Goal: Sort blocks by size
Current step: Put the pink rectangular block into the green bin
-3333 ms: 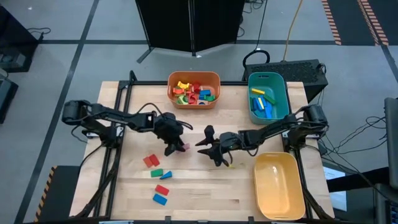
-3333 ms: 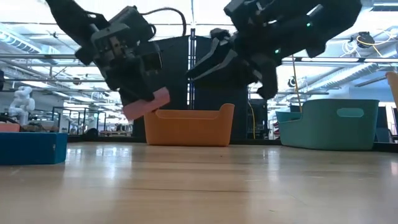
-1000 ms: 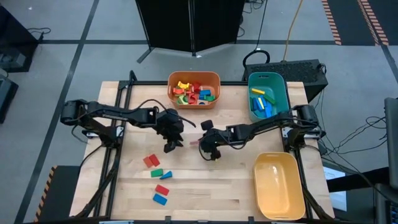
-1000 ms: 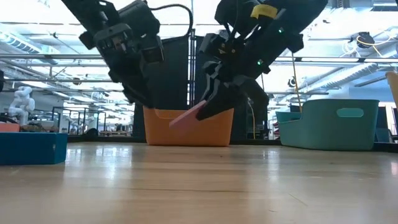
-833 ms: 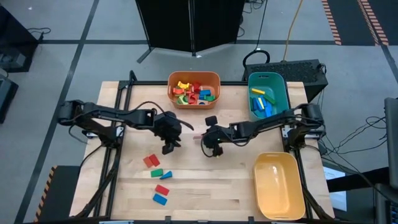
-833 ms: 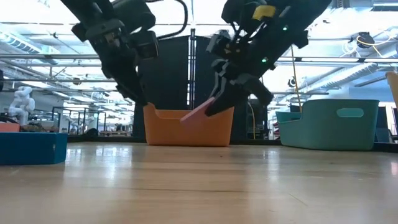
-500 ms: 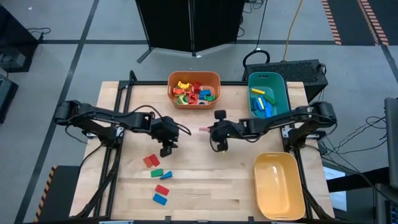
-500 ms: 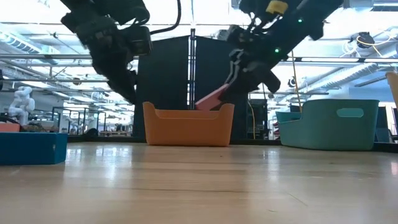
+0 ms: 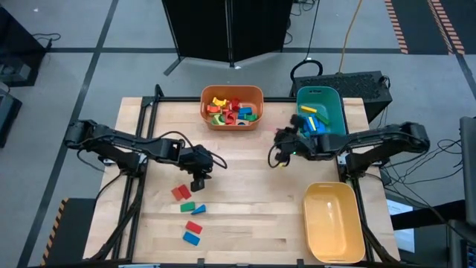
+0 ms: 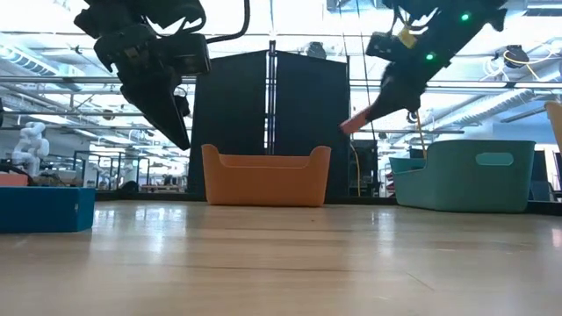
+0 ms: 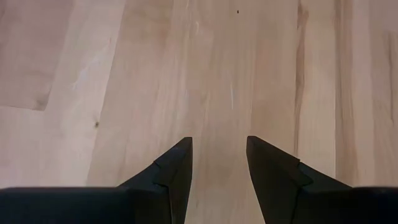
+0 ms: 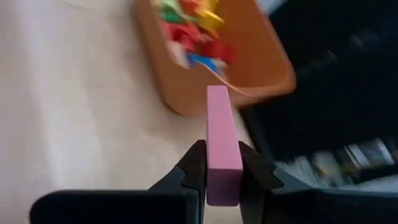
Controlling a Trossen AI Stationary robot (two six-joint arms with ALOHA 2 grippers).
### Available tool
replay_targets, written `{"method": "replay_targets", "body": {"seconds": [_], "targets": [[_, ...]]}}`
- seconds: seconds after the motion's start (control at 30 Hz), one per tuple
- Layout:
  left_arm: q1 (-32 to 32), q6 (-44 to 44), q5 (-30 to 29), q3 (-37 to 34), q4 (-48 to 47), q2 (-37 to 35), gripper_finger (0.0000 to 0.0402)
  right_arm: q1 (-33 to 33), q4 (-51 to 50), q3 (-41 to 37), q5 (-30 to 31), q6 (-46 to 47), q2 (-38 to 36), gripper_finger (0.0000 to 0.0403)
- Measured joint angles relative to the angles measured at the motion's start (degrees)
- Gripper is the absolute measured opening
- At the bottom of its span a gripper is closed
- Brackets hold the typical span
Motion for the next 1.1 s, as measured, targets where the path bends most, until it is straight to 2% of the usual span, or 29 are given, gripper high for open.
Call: {"method": "replay_targets", "body": {"seconds": [0.17,0.27,0.47,0.6,0.77,0.9,1.1], "targets": [[-0.3,0.0,-0.7,0.0,0.1,0.0,0.0151,-3.0,-9.6,0.0,3.6,7.4,-5.0,0.0045],[-0.2,0.0,-2.7,0.0,0.2,0.0,0.0151,-5.4,-16.7,0.0,3.8,13.6,-7.2,0.0045],[-0.2,0.0,-3.0,0.0,0.5,0.0,0.0151,-11.0,-30.9,0.0,3.7,29.4,-8.9,0.0045],[-0.3,0.0,-3.0,0.0,0.7,0.0,0.0151,-14.6,-35.9,0.0,2.1,36.5,-8.9,0.0045],[-0.3,0.0,-3.7,0.0,1.1,0.0,0.0151,-18.5,-35.9,0.0,-3.0,37.5,-8.9,0.0045],[-0.9,-1.4,-7.7,0.0,1.0,0.0,0.0151,-21.0,-35.7,0.0,-6.5,36.9,-8.9,0.005],[-2.2,-1.4,-13.2,0.0,0.5,0.0,0.0151,-22.3,-34.7,0.0,-7.5,35.6,-8.9,0.009]]}}
